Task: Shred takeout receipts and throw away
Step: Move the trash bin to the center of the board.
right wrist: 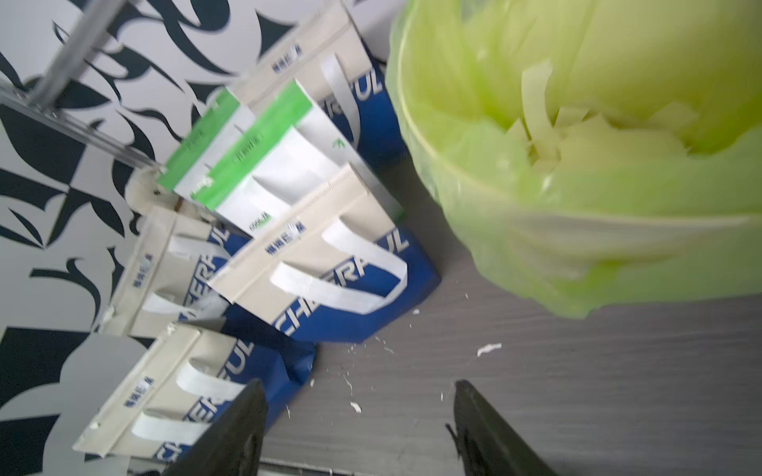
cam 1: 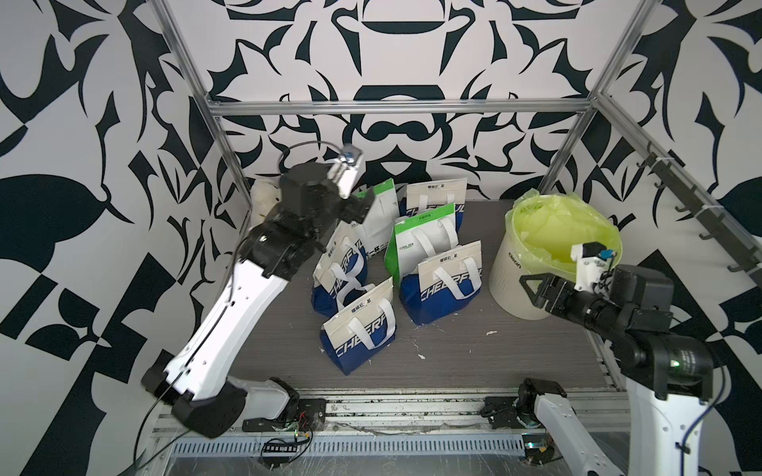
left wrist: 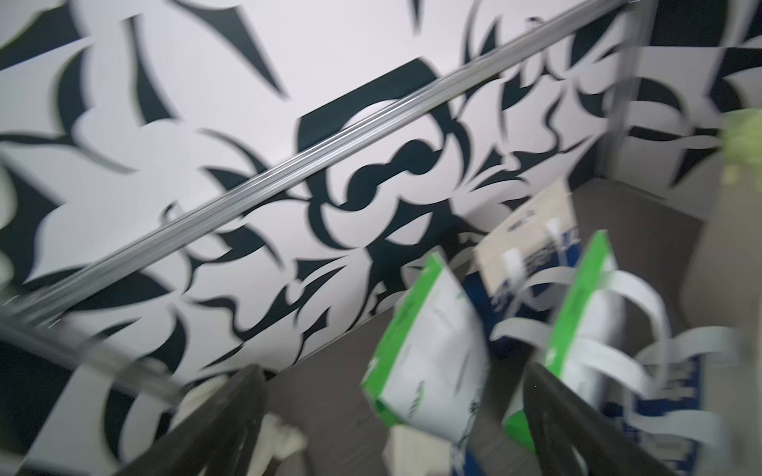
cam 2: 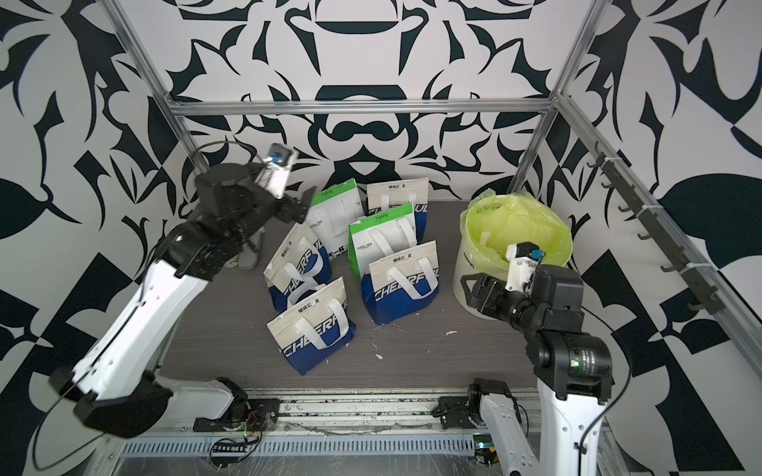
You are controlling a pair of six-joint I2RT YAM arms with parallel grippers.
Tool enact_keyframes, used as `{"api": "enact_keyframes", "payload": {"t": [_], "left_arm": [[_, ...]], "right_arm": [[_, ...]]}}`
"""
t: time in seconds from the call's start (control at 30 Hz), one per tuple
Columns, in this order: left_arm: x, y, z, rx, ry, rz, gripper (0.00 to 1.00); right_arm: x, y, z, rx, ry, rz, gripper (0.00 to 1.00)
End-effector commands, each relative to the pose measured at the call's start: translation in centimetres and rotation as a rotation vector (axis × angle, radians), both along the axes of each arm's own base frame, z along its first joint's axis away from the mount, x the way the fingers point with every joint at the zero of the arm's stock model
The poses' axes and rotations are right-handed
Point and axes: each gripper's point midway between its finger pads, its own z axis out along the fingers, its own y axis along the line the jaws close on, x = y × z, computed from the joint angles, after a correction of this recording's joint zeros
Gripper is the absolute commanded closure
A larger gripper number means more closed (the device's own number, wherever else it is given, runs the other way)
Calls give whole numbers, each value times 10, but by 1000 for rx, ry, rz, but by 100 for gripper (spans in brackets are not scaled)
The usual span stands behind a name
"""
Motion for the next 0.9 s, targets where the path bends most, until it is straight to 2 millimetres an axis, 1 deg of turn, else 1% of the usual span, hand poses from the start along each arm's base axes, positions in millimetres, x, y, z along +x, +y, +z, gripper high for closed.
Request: {"api": "enact_keyframes", "payload": {"t": [0.0, 0.03, 0.1, 0.17, 0.2, 0.27, 0.4, 0.53, 0.6, 0.67, 0.8, 0.87], "left_arm": [[0, 65, -48, -3, 89, 193, 1], [2, 87, -64, -29, 127, 257, 0], [3, 126, -88, -121, 186, 366, 0], [3, 161, -108, -234, 221, 471, 0], [2, 177, -119, -279, 231, 533, 0], [1, 199, -135, -294, 237, 643, 0], [0, 218, -172, -334, 286, 739, 1], [-2, 229, -201, -398, 326, 798, 1], [-3, 235, -211, -441, 334, 824, 0], [-4, 238, -217, -469, 337, 834, 1], [-1, 237, -217, -479, 332, 818, 1], [1, 235, -215, -478, 322, 798, 0]], "right_arm": [[6, 7, -32, 42, 75, 33, 33], [11, 5, -41, 42, 94, 23, 33], [23, -4, -58, 29, 141, -20, 34], [40, -14, -73, -1, 166, -62, 35], [49, -22, -83, -24, 177, -98, 37], [64, -33, -98, -55, 184, -143, 40], [90, -49, -129, -109, 173, -194, 41], [120, -53, -142, -121, 91, -196, 41], [137, -55, -143, -132, 37, -185, 41], [150, -58, -140, -168, 3, -175, 41], [175, -64, -122, -279, -84, -116, 40], [184, -70, -115, -346, -107, -98, 35]]}}
